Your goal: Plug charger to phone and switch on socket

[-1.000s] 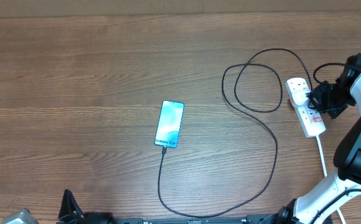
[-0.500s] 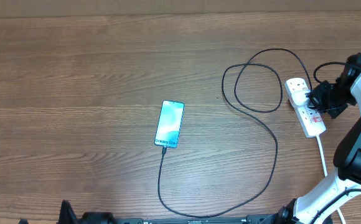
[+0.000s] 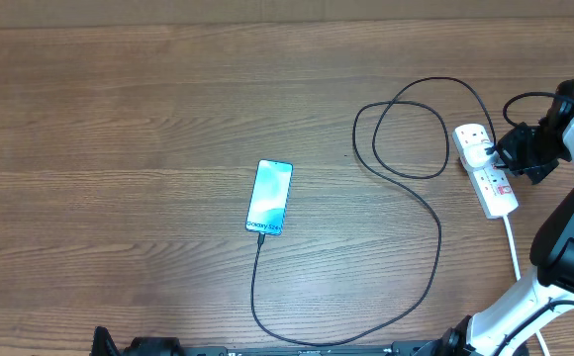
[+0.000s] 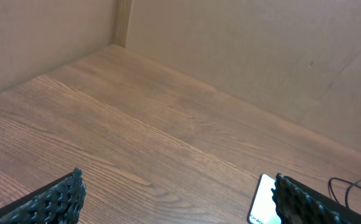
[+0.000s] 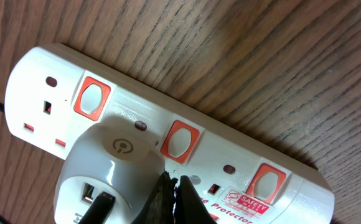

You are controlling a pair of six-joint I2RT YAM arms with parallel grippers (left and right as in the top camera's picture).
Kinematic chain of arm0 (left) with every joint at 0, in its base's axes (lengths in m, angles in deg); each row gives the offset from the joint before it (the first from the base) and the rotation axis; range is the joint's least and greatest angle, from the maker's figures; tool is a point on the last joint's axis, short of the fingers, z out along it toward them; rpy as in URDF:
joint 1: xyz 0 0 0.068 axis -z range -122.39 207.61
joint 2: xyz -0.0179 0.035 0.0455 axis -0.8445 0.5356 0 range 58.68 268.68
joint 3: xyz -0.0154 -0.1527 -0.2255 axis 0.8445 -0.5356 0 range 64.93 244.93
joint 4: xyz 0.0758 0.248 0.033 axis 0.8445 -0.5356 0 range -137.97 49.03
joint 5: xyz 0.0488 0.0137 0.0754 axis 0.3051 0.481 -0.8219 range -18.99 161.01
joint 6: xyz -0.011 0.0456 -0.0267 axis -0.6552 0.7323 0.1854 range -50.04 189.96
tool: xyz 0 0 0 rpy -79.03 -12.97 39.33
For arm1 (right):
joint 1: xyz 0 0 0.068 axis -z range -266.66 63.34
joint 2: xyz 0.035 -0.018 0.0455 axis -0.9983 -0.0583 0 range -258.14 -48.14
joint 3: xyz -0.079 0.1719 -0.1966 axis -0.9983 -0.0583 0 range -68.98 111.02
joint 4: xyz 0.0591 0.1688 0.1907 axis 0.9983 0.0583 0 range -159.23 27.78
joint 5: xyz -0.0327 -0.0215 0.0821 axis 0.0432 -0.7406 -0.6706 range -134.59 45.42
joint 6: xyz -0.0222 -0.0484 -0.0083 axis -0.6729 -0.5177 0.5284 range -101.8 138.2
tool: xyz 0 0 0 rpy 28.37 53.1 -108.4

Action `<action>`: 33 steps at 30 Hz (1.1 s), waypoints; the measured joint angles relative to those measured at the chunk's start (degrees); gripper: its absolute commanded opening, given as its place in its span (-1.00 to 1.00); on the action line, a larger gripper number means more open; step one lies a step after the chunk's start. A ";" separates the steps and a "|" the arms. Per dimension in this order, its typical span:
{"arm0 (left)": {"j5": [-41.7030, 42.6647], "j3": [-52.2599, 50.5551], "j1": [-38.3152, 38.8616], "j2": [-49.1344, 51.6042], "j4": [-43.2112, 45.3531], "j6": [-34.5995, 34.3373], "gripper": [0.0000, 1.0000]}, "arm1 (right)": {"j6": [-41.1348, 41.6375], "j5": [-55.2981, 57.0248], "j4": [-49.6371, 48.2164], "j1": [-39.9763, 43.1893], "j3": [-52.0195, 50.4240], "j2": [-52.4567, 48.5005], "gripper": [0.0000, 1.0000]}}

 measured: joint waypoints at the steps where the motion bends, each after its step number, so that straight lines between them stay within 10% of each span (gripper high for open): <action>1: -0.02 0.00 0.00 0.00 0.02 -0.02 0.99 | 0.00 0.00 0.02 0.00 0.00 0.00 -0.92; 33: 0.00 0.00 0.00 0.00 0.00 -0.61 0.99 | 0.00 -0.50 -0.70 0.00 0.11 -3.04 -0.92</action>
